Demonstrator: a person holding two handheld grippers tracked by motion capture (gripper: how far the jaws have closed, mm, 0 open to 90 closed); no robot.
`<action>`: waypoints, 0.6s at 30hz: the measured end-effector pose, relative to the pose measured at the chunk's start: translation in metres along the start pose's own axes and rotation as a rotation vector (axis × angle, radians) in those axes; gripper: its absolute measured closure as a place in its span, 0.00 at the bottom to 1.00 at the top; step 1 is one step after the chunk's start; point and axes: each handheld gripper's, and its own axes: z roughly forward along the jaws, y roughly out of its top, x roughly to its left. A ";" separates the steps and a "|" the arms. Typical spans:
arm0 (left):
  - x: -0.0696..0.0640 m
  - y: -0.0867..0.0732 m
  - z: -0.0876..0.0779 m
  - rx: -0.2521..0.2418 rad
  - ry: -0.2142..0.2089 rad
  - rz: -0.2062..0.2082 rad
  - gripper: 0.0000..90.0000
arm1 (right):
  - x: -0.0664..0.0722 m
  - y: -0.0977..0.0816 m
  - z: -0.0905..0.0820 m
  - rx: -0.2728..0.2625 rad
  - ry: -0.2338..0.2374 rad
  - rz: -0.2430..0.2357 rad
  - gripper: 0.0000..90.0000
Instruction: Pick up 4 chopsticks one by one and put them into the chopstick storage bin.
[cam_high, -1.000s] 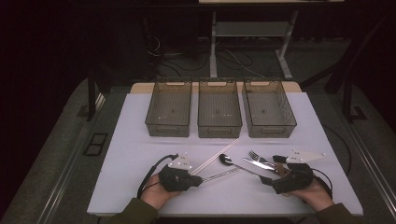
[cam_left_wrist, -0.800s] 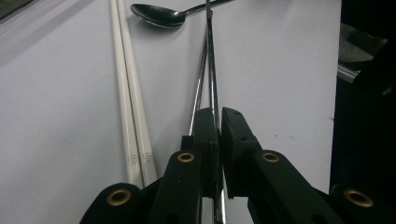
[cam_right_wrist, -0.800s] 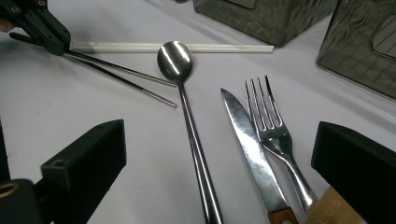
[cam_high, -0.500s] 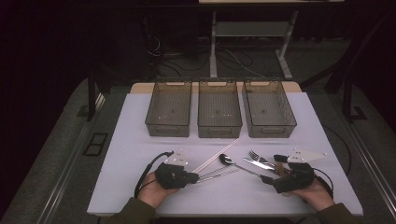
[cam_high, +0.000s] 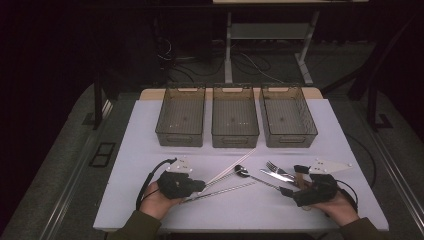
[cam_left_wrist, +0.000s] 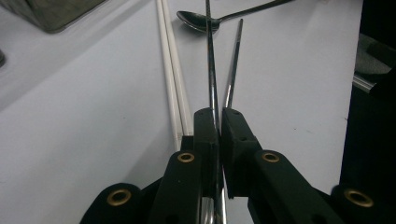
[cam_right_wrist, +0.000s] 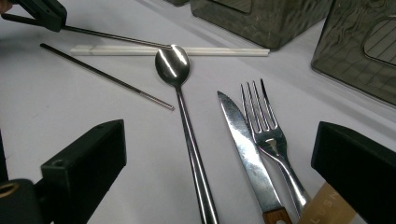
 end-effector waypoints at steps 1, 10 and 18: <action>0.001 0.000 -0.001 0.002 0.003 0.002 0.94 | 0.000 0.000 0.000 0.000 0.000 0.000 0.04; 0.007 0.000 -0.012 -0.014 0.032 -0.015 0.94 | 0.000 0.000 -0.001 -0.005 -0.004 0.002 0.04; 0.017 0.002 -0.025 -0.045 0.062 -0.042 0.94 | -0.002 0.000 -0.003 -0.009 -0.007 0.004 0.04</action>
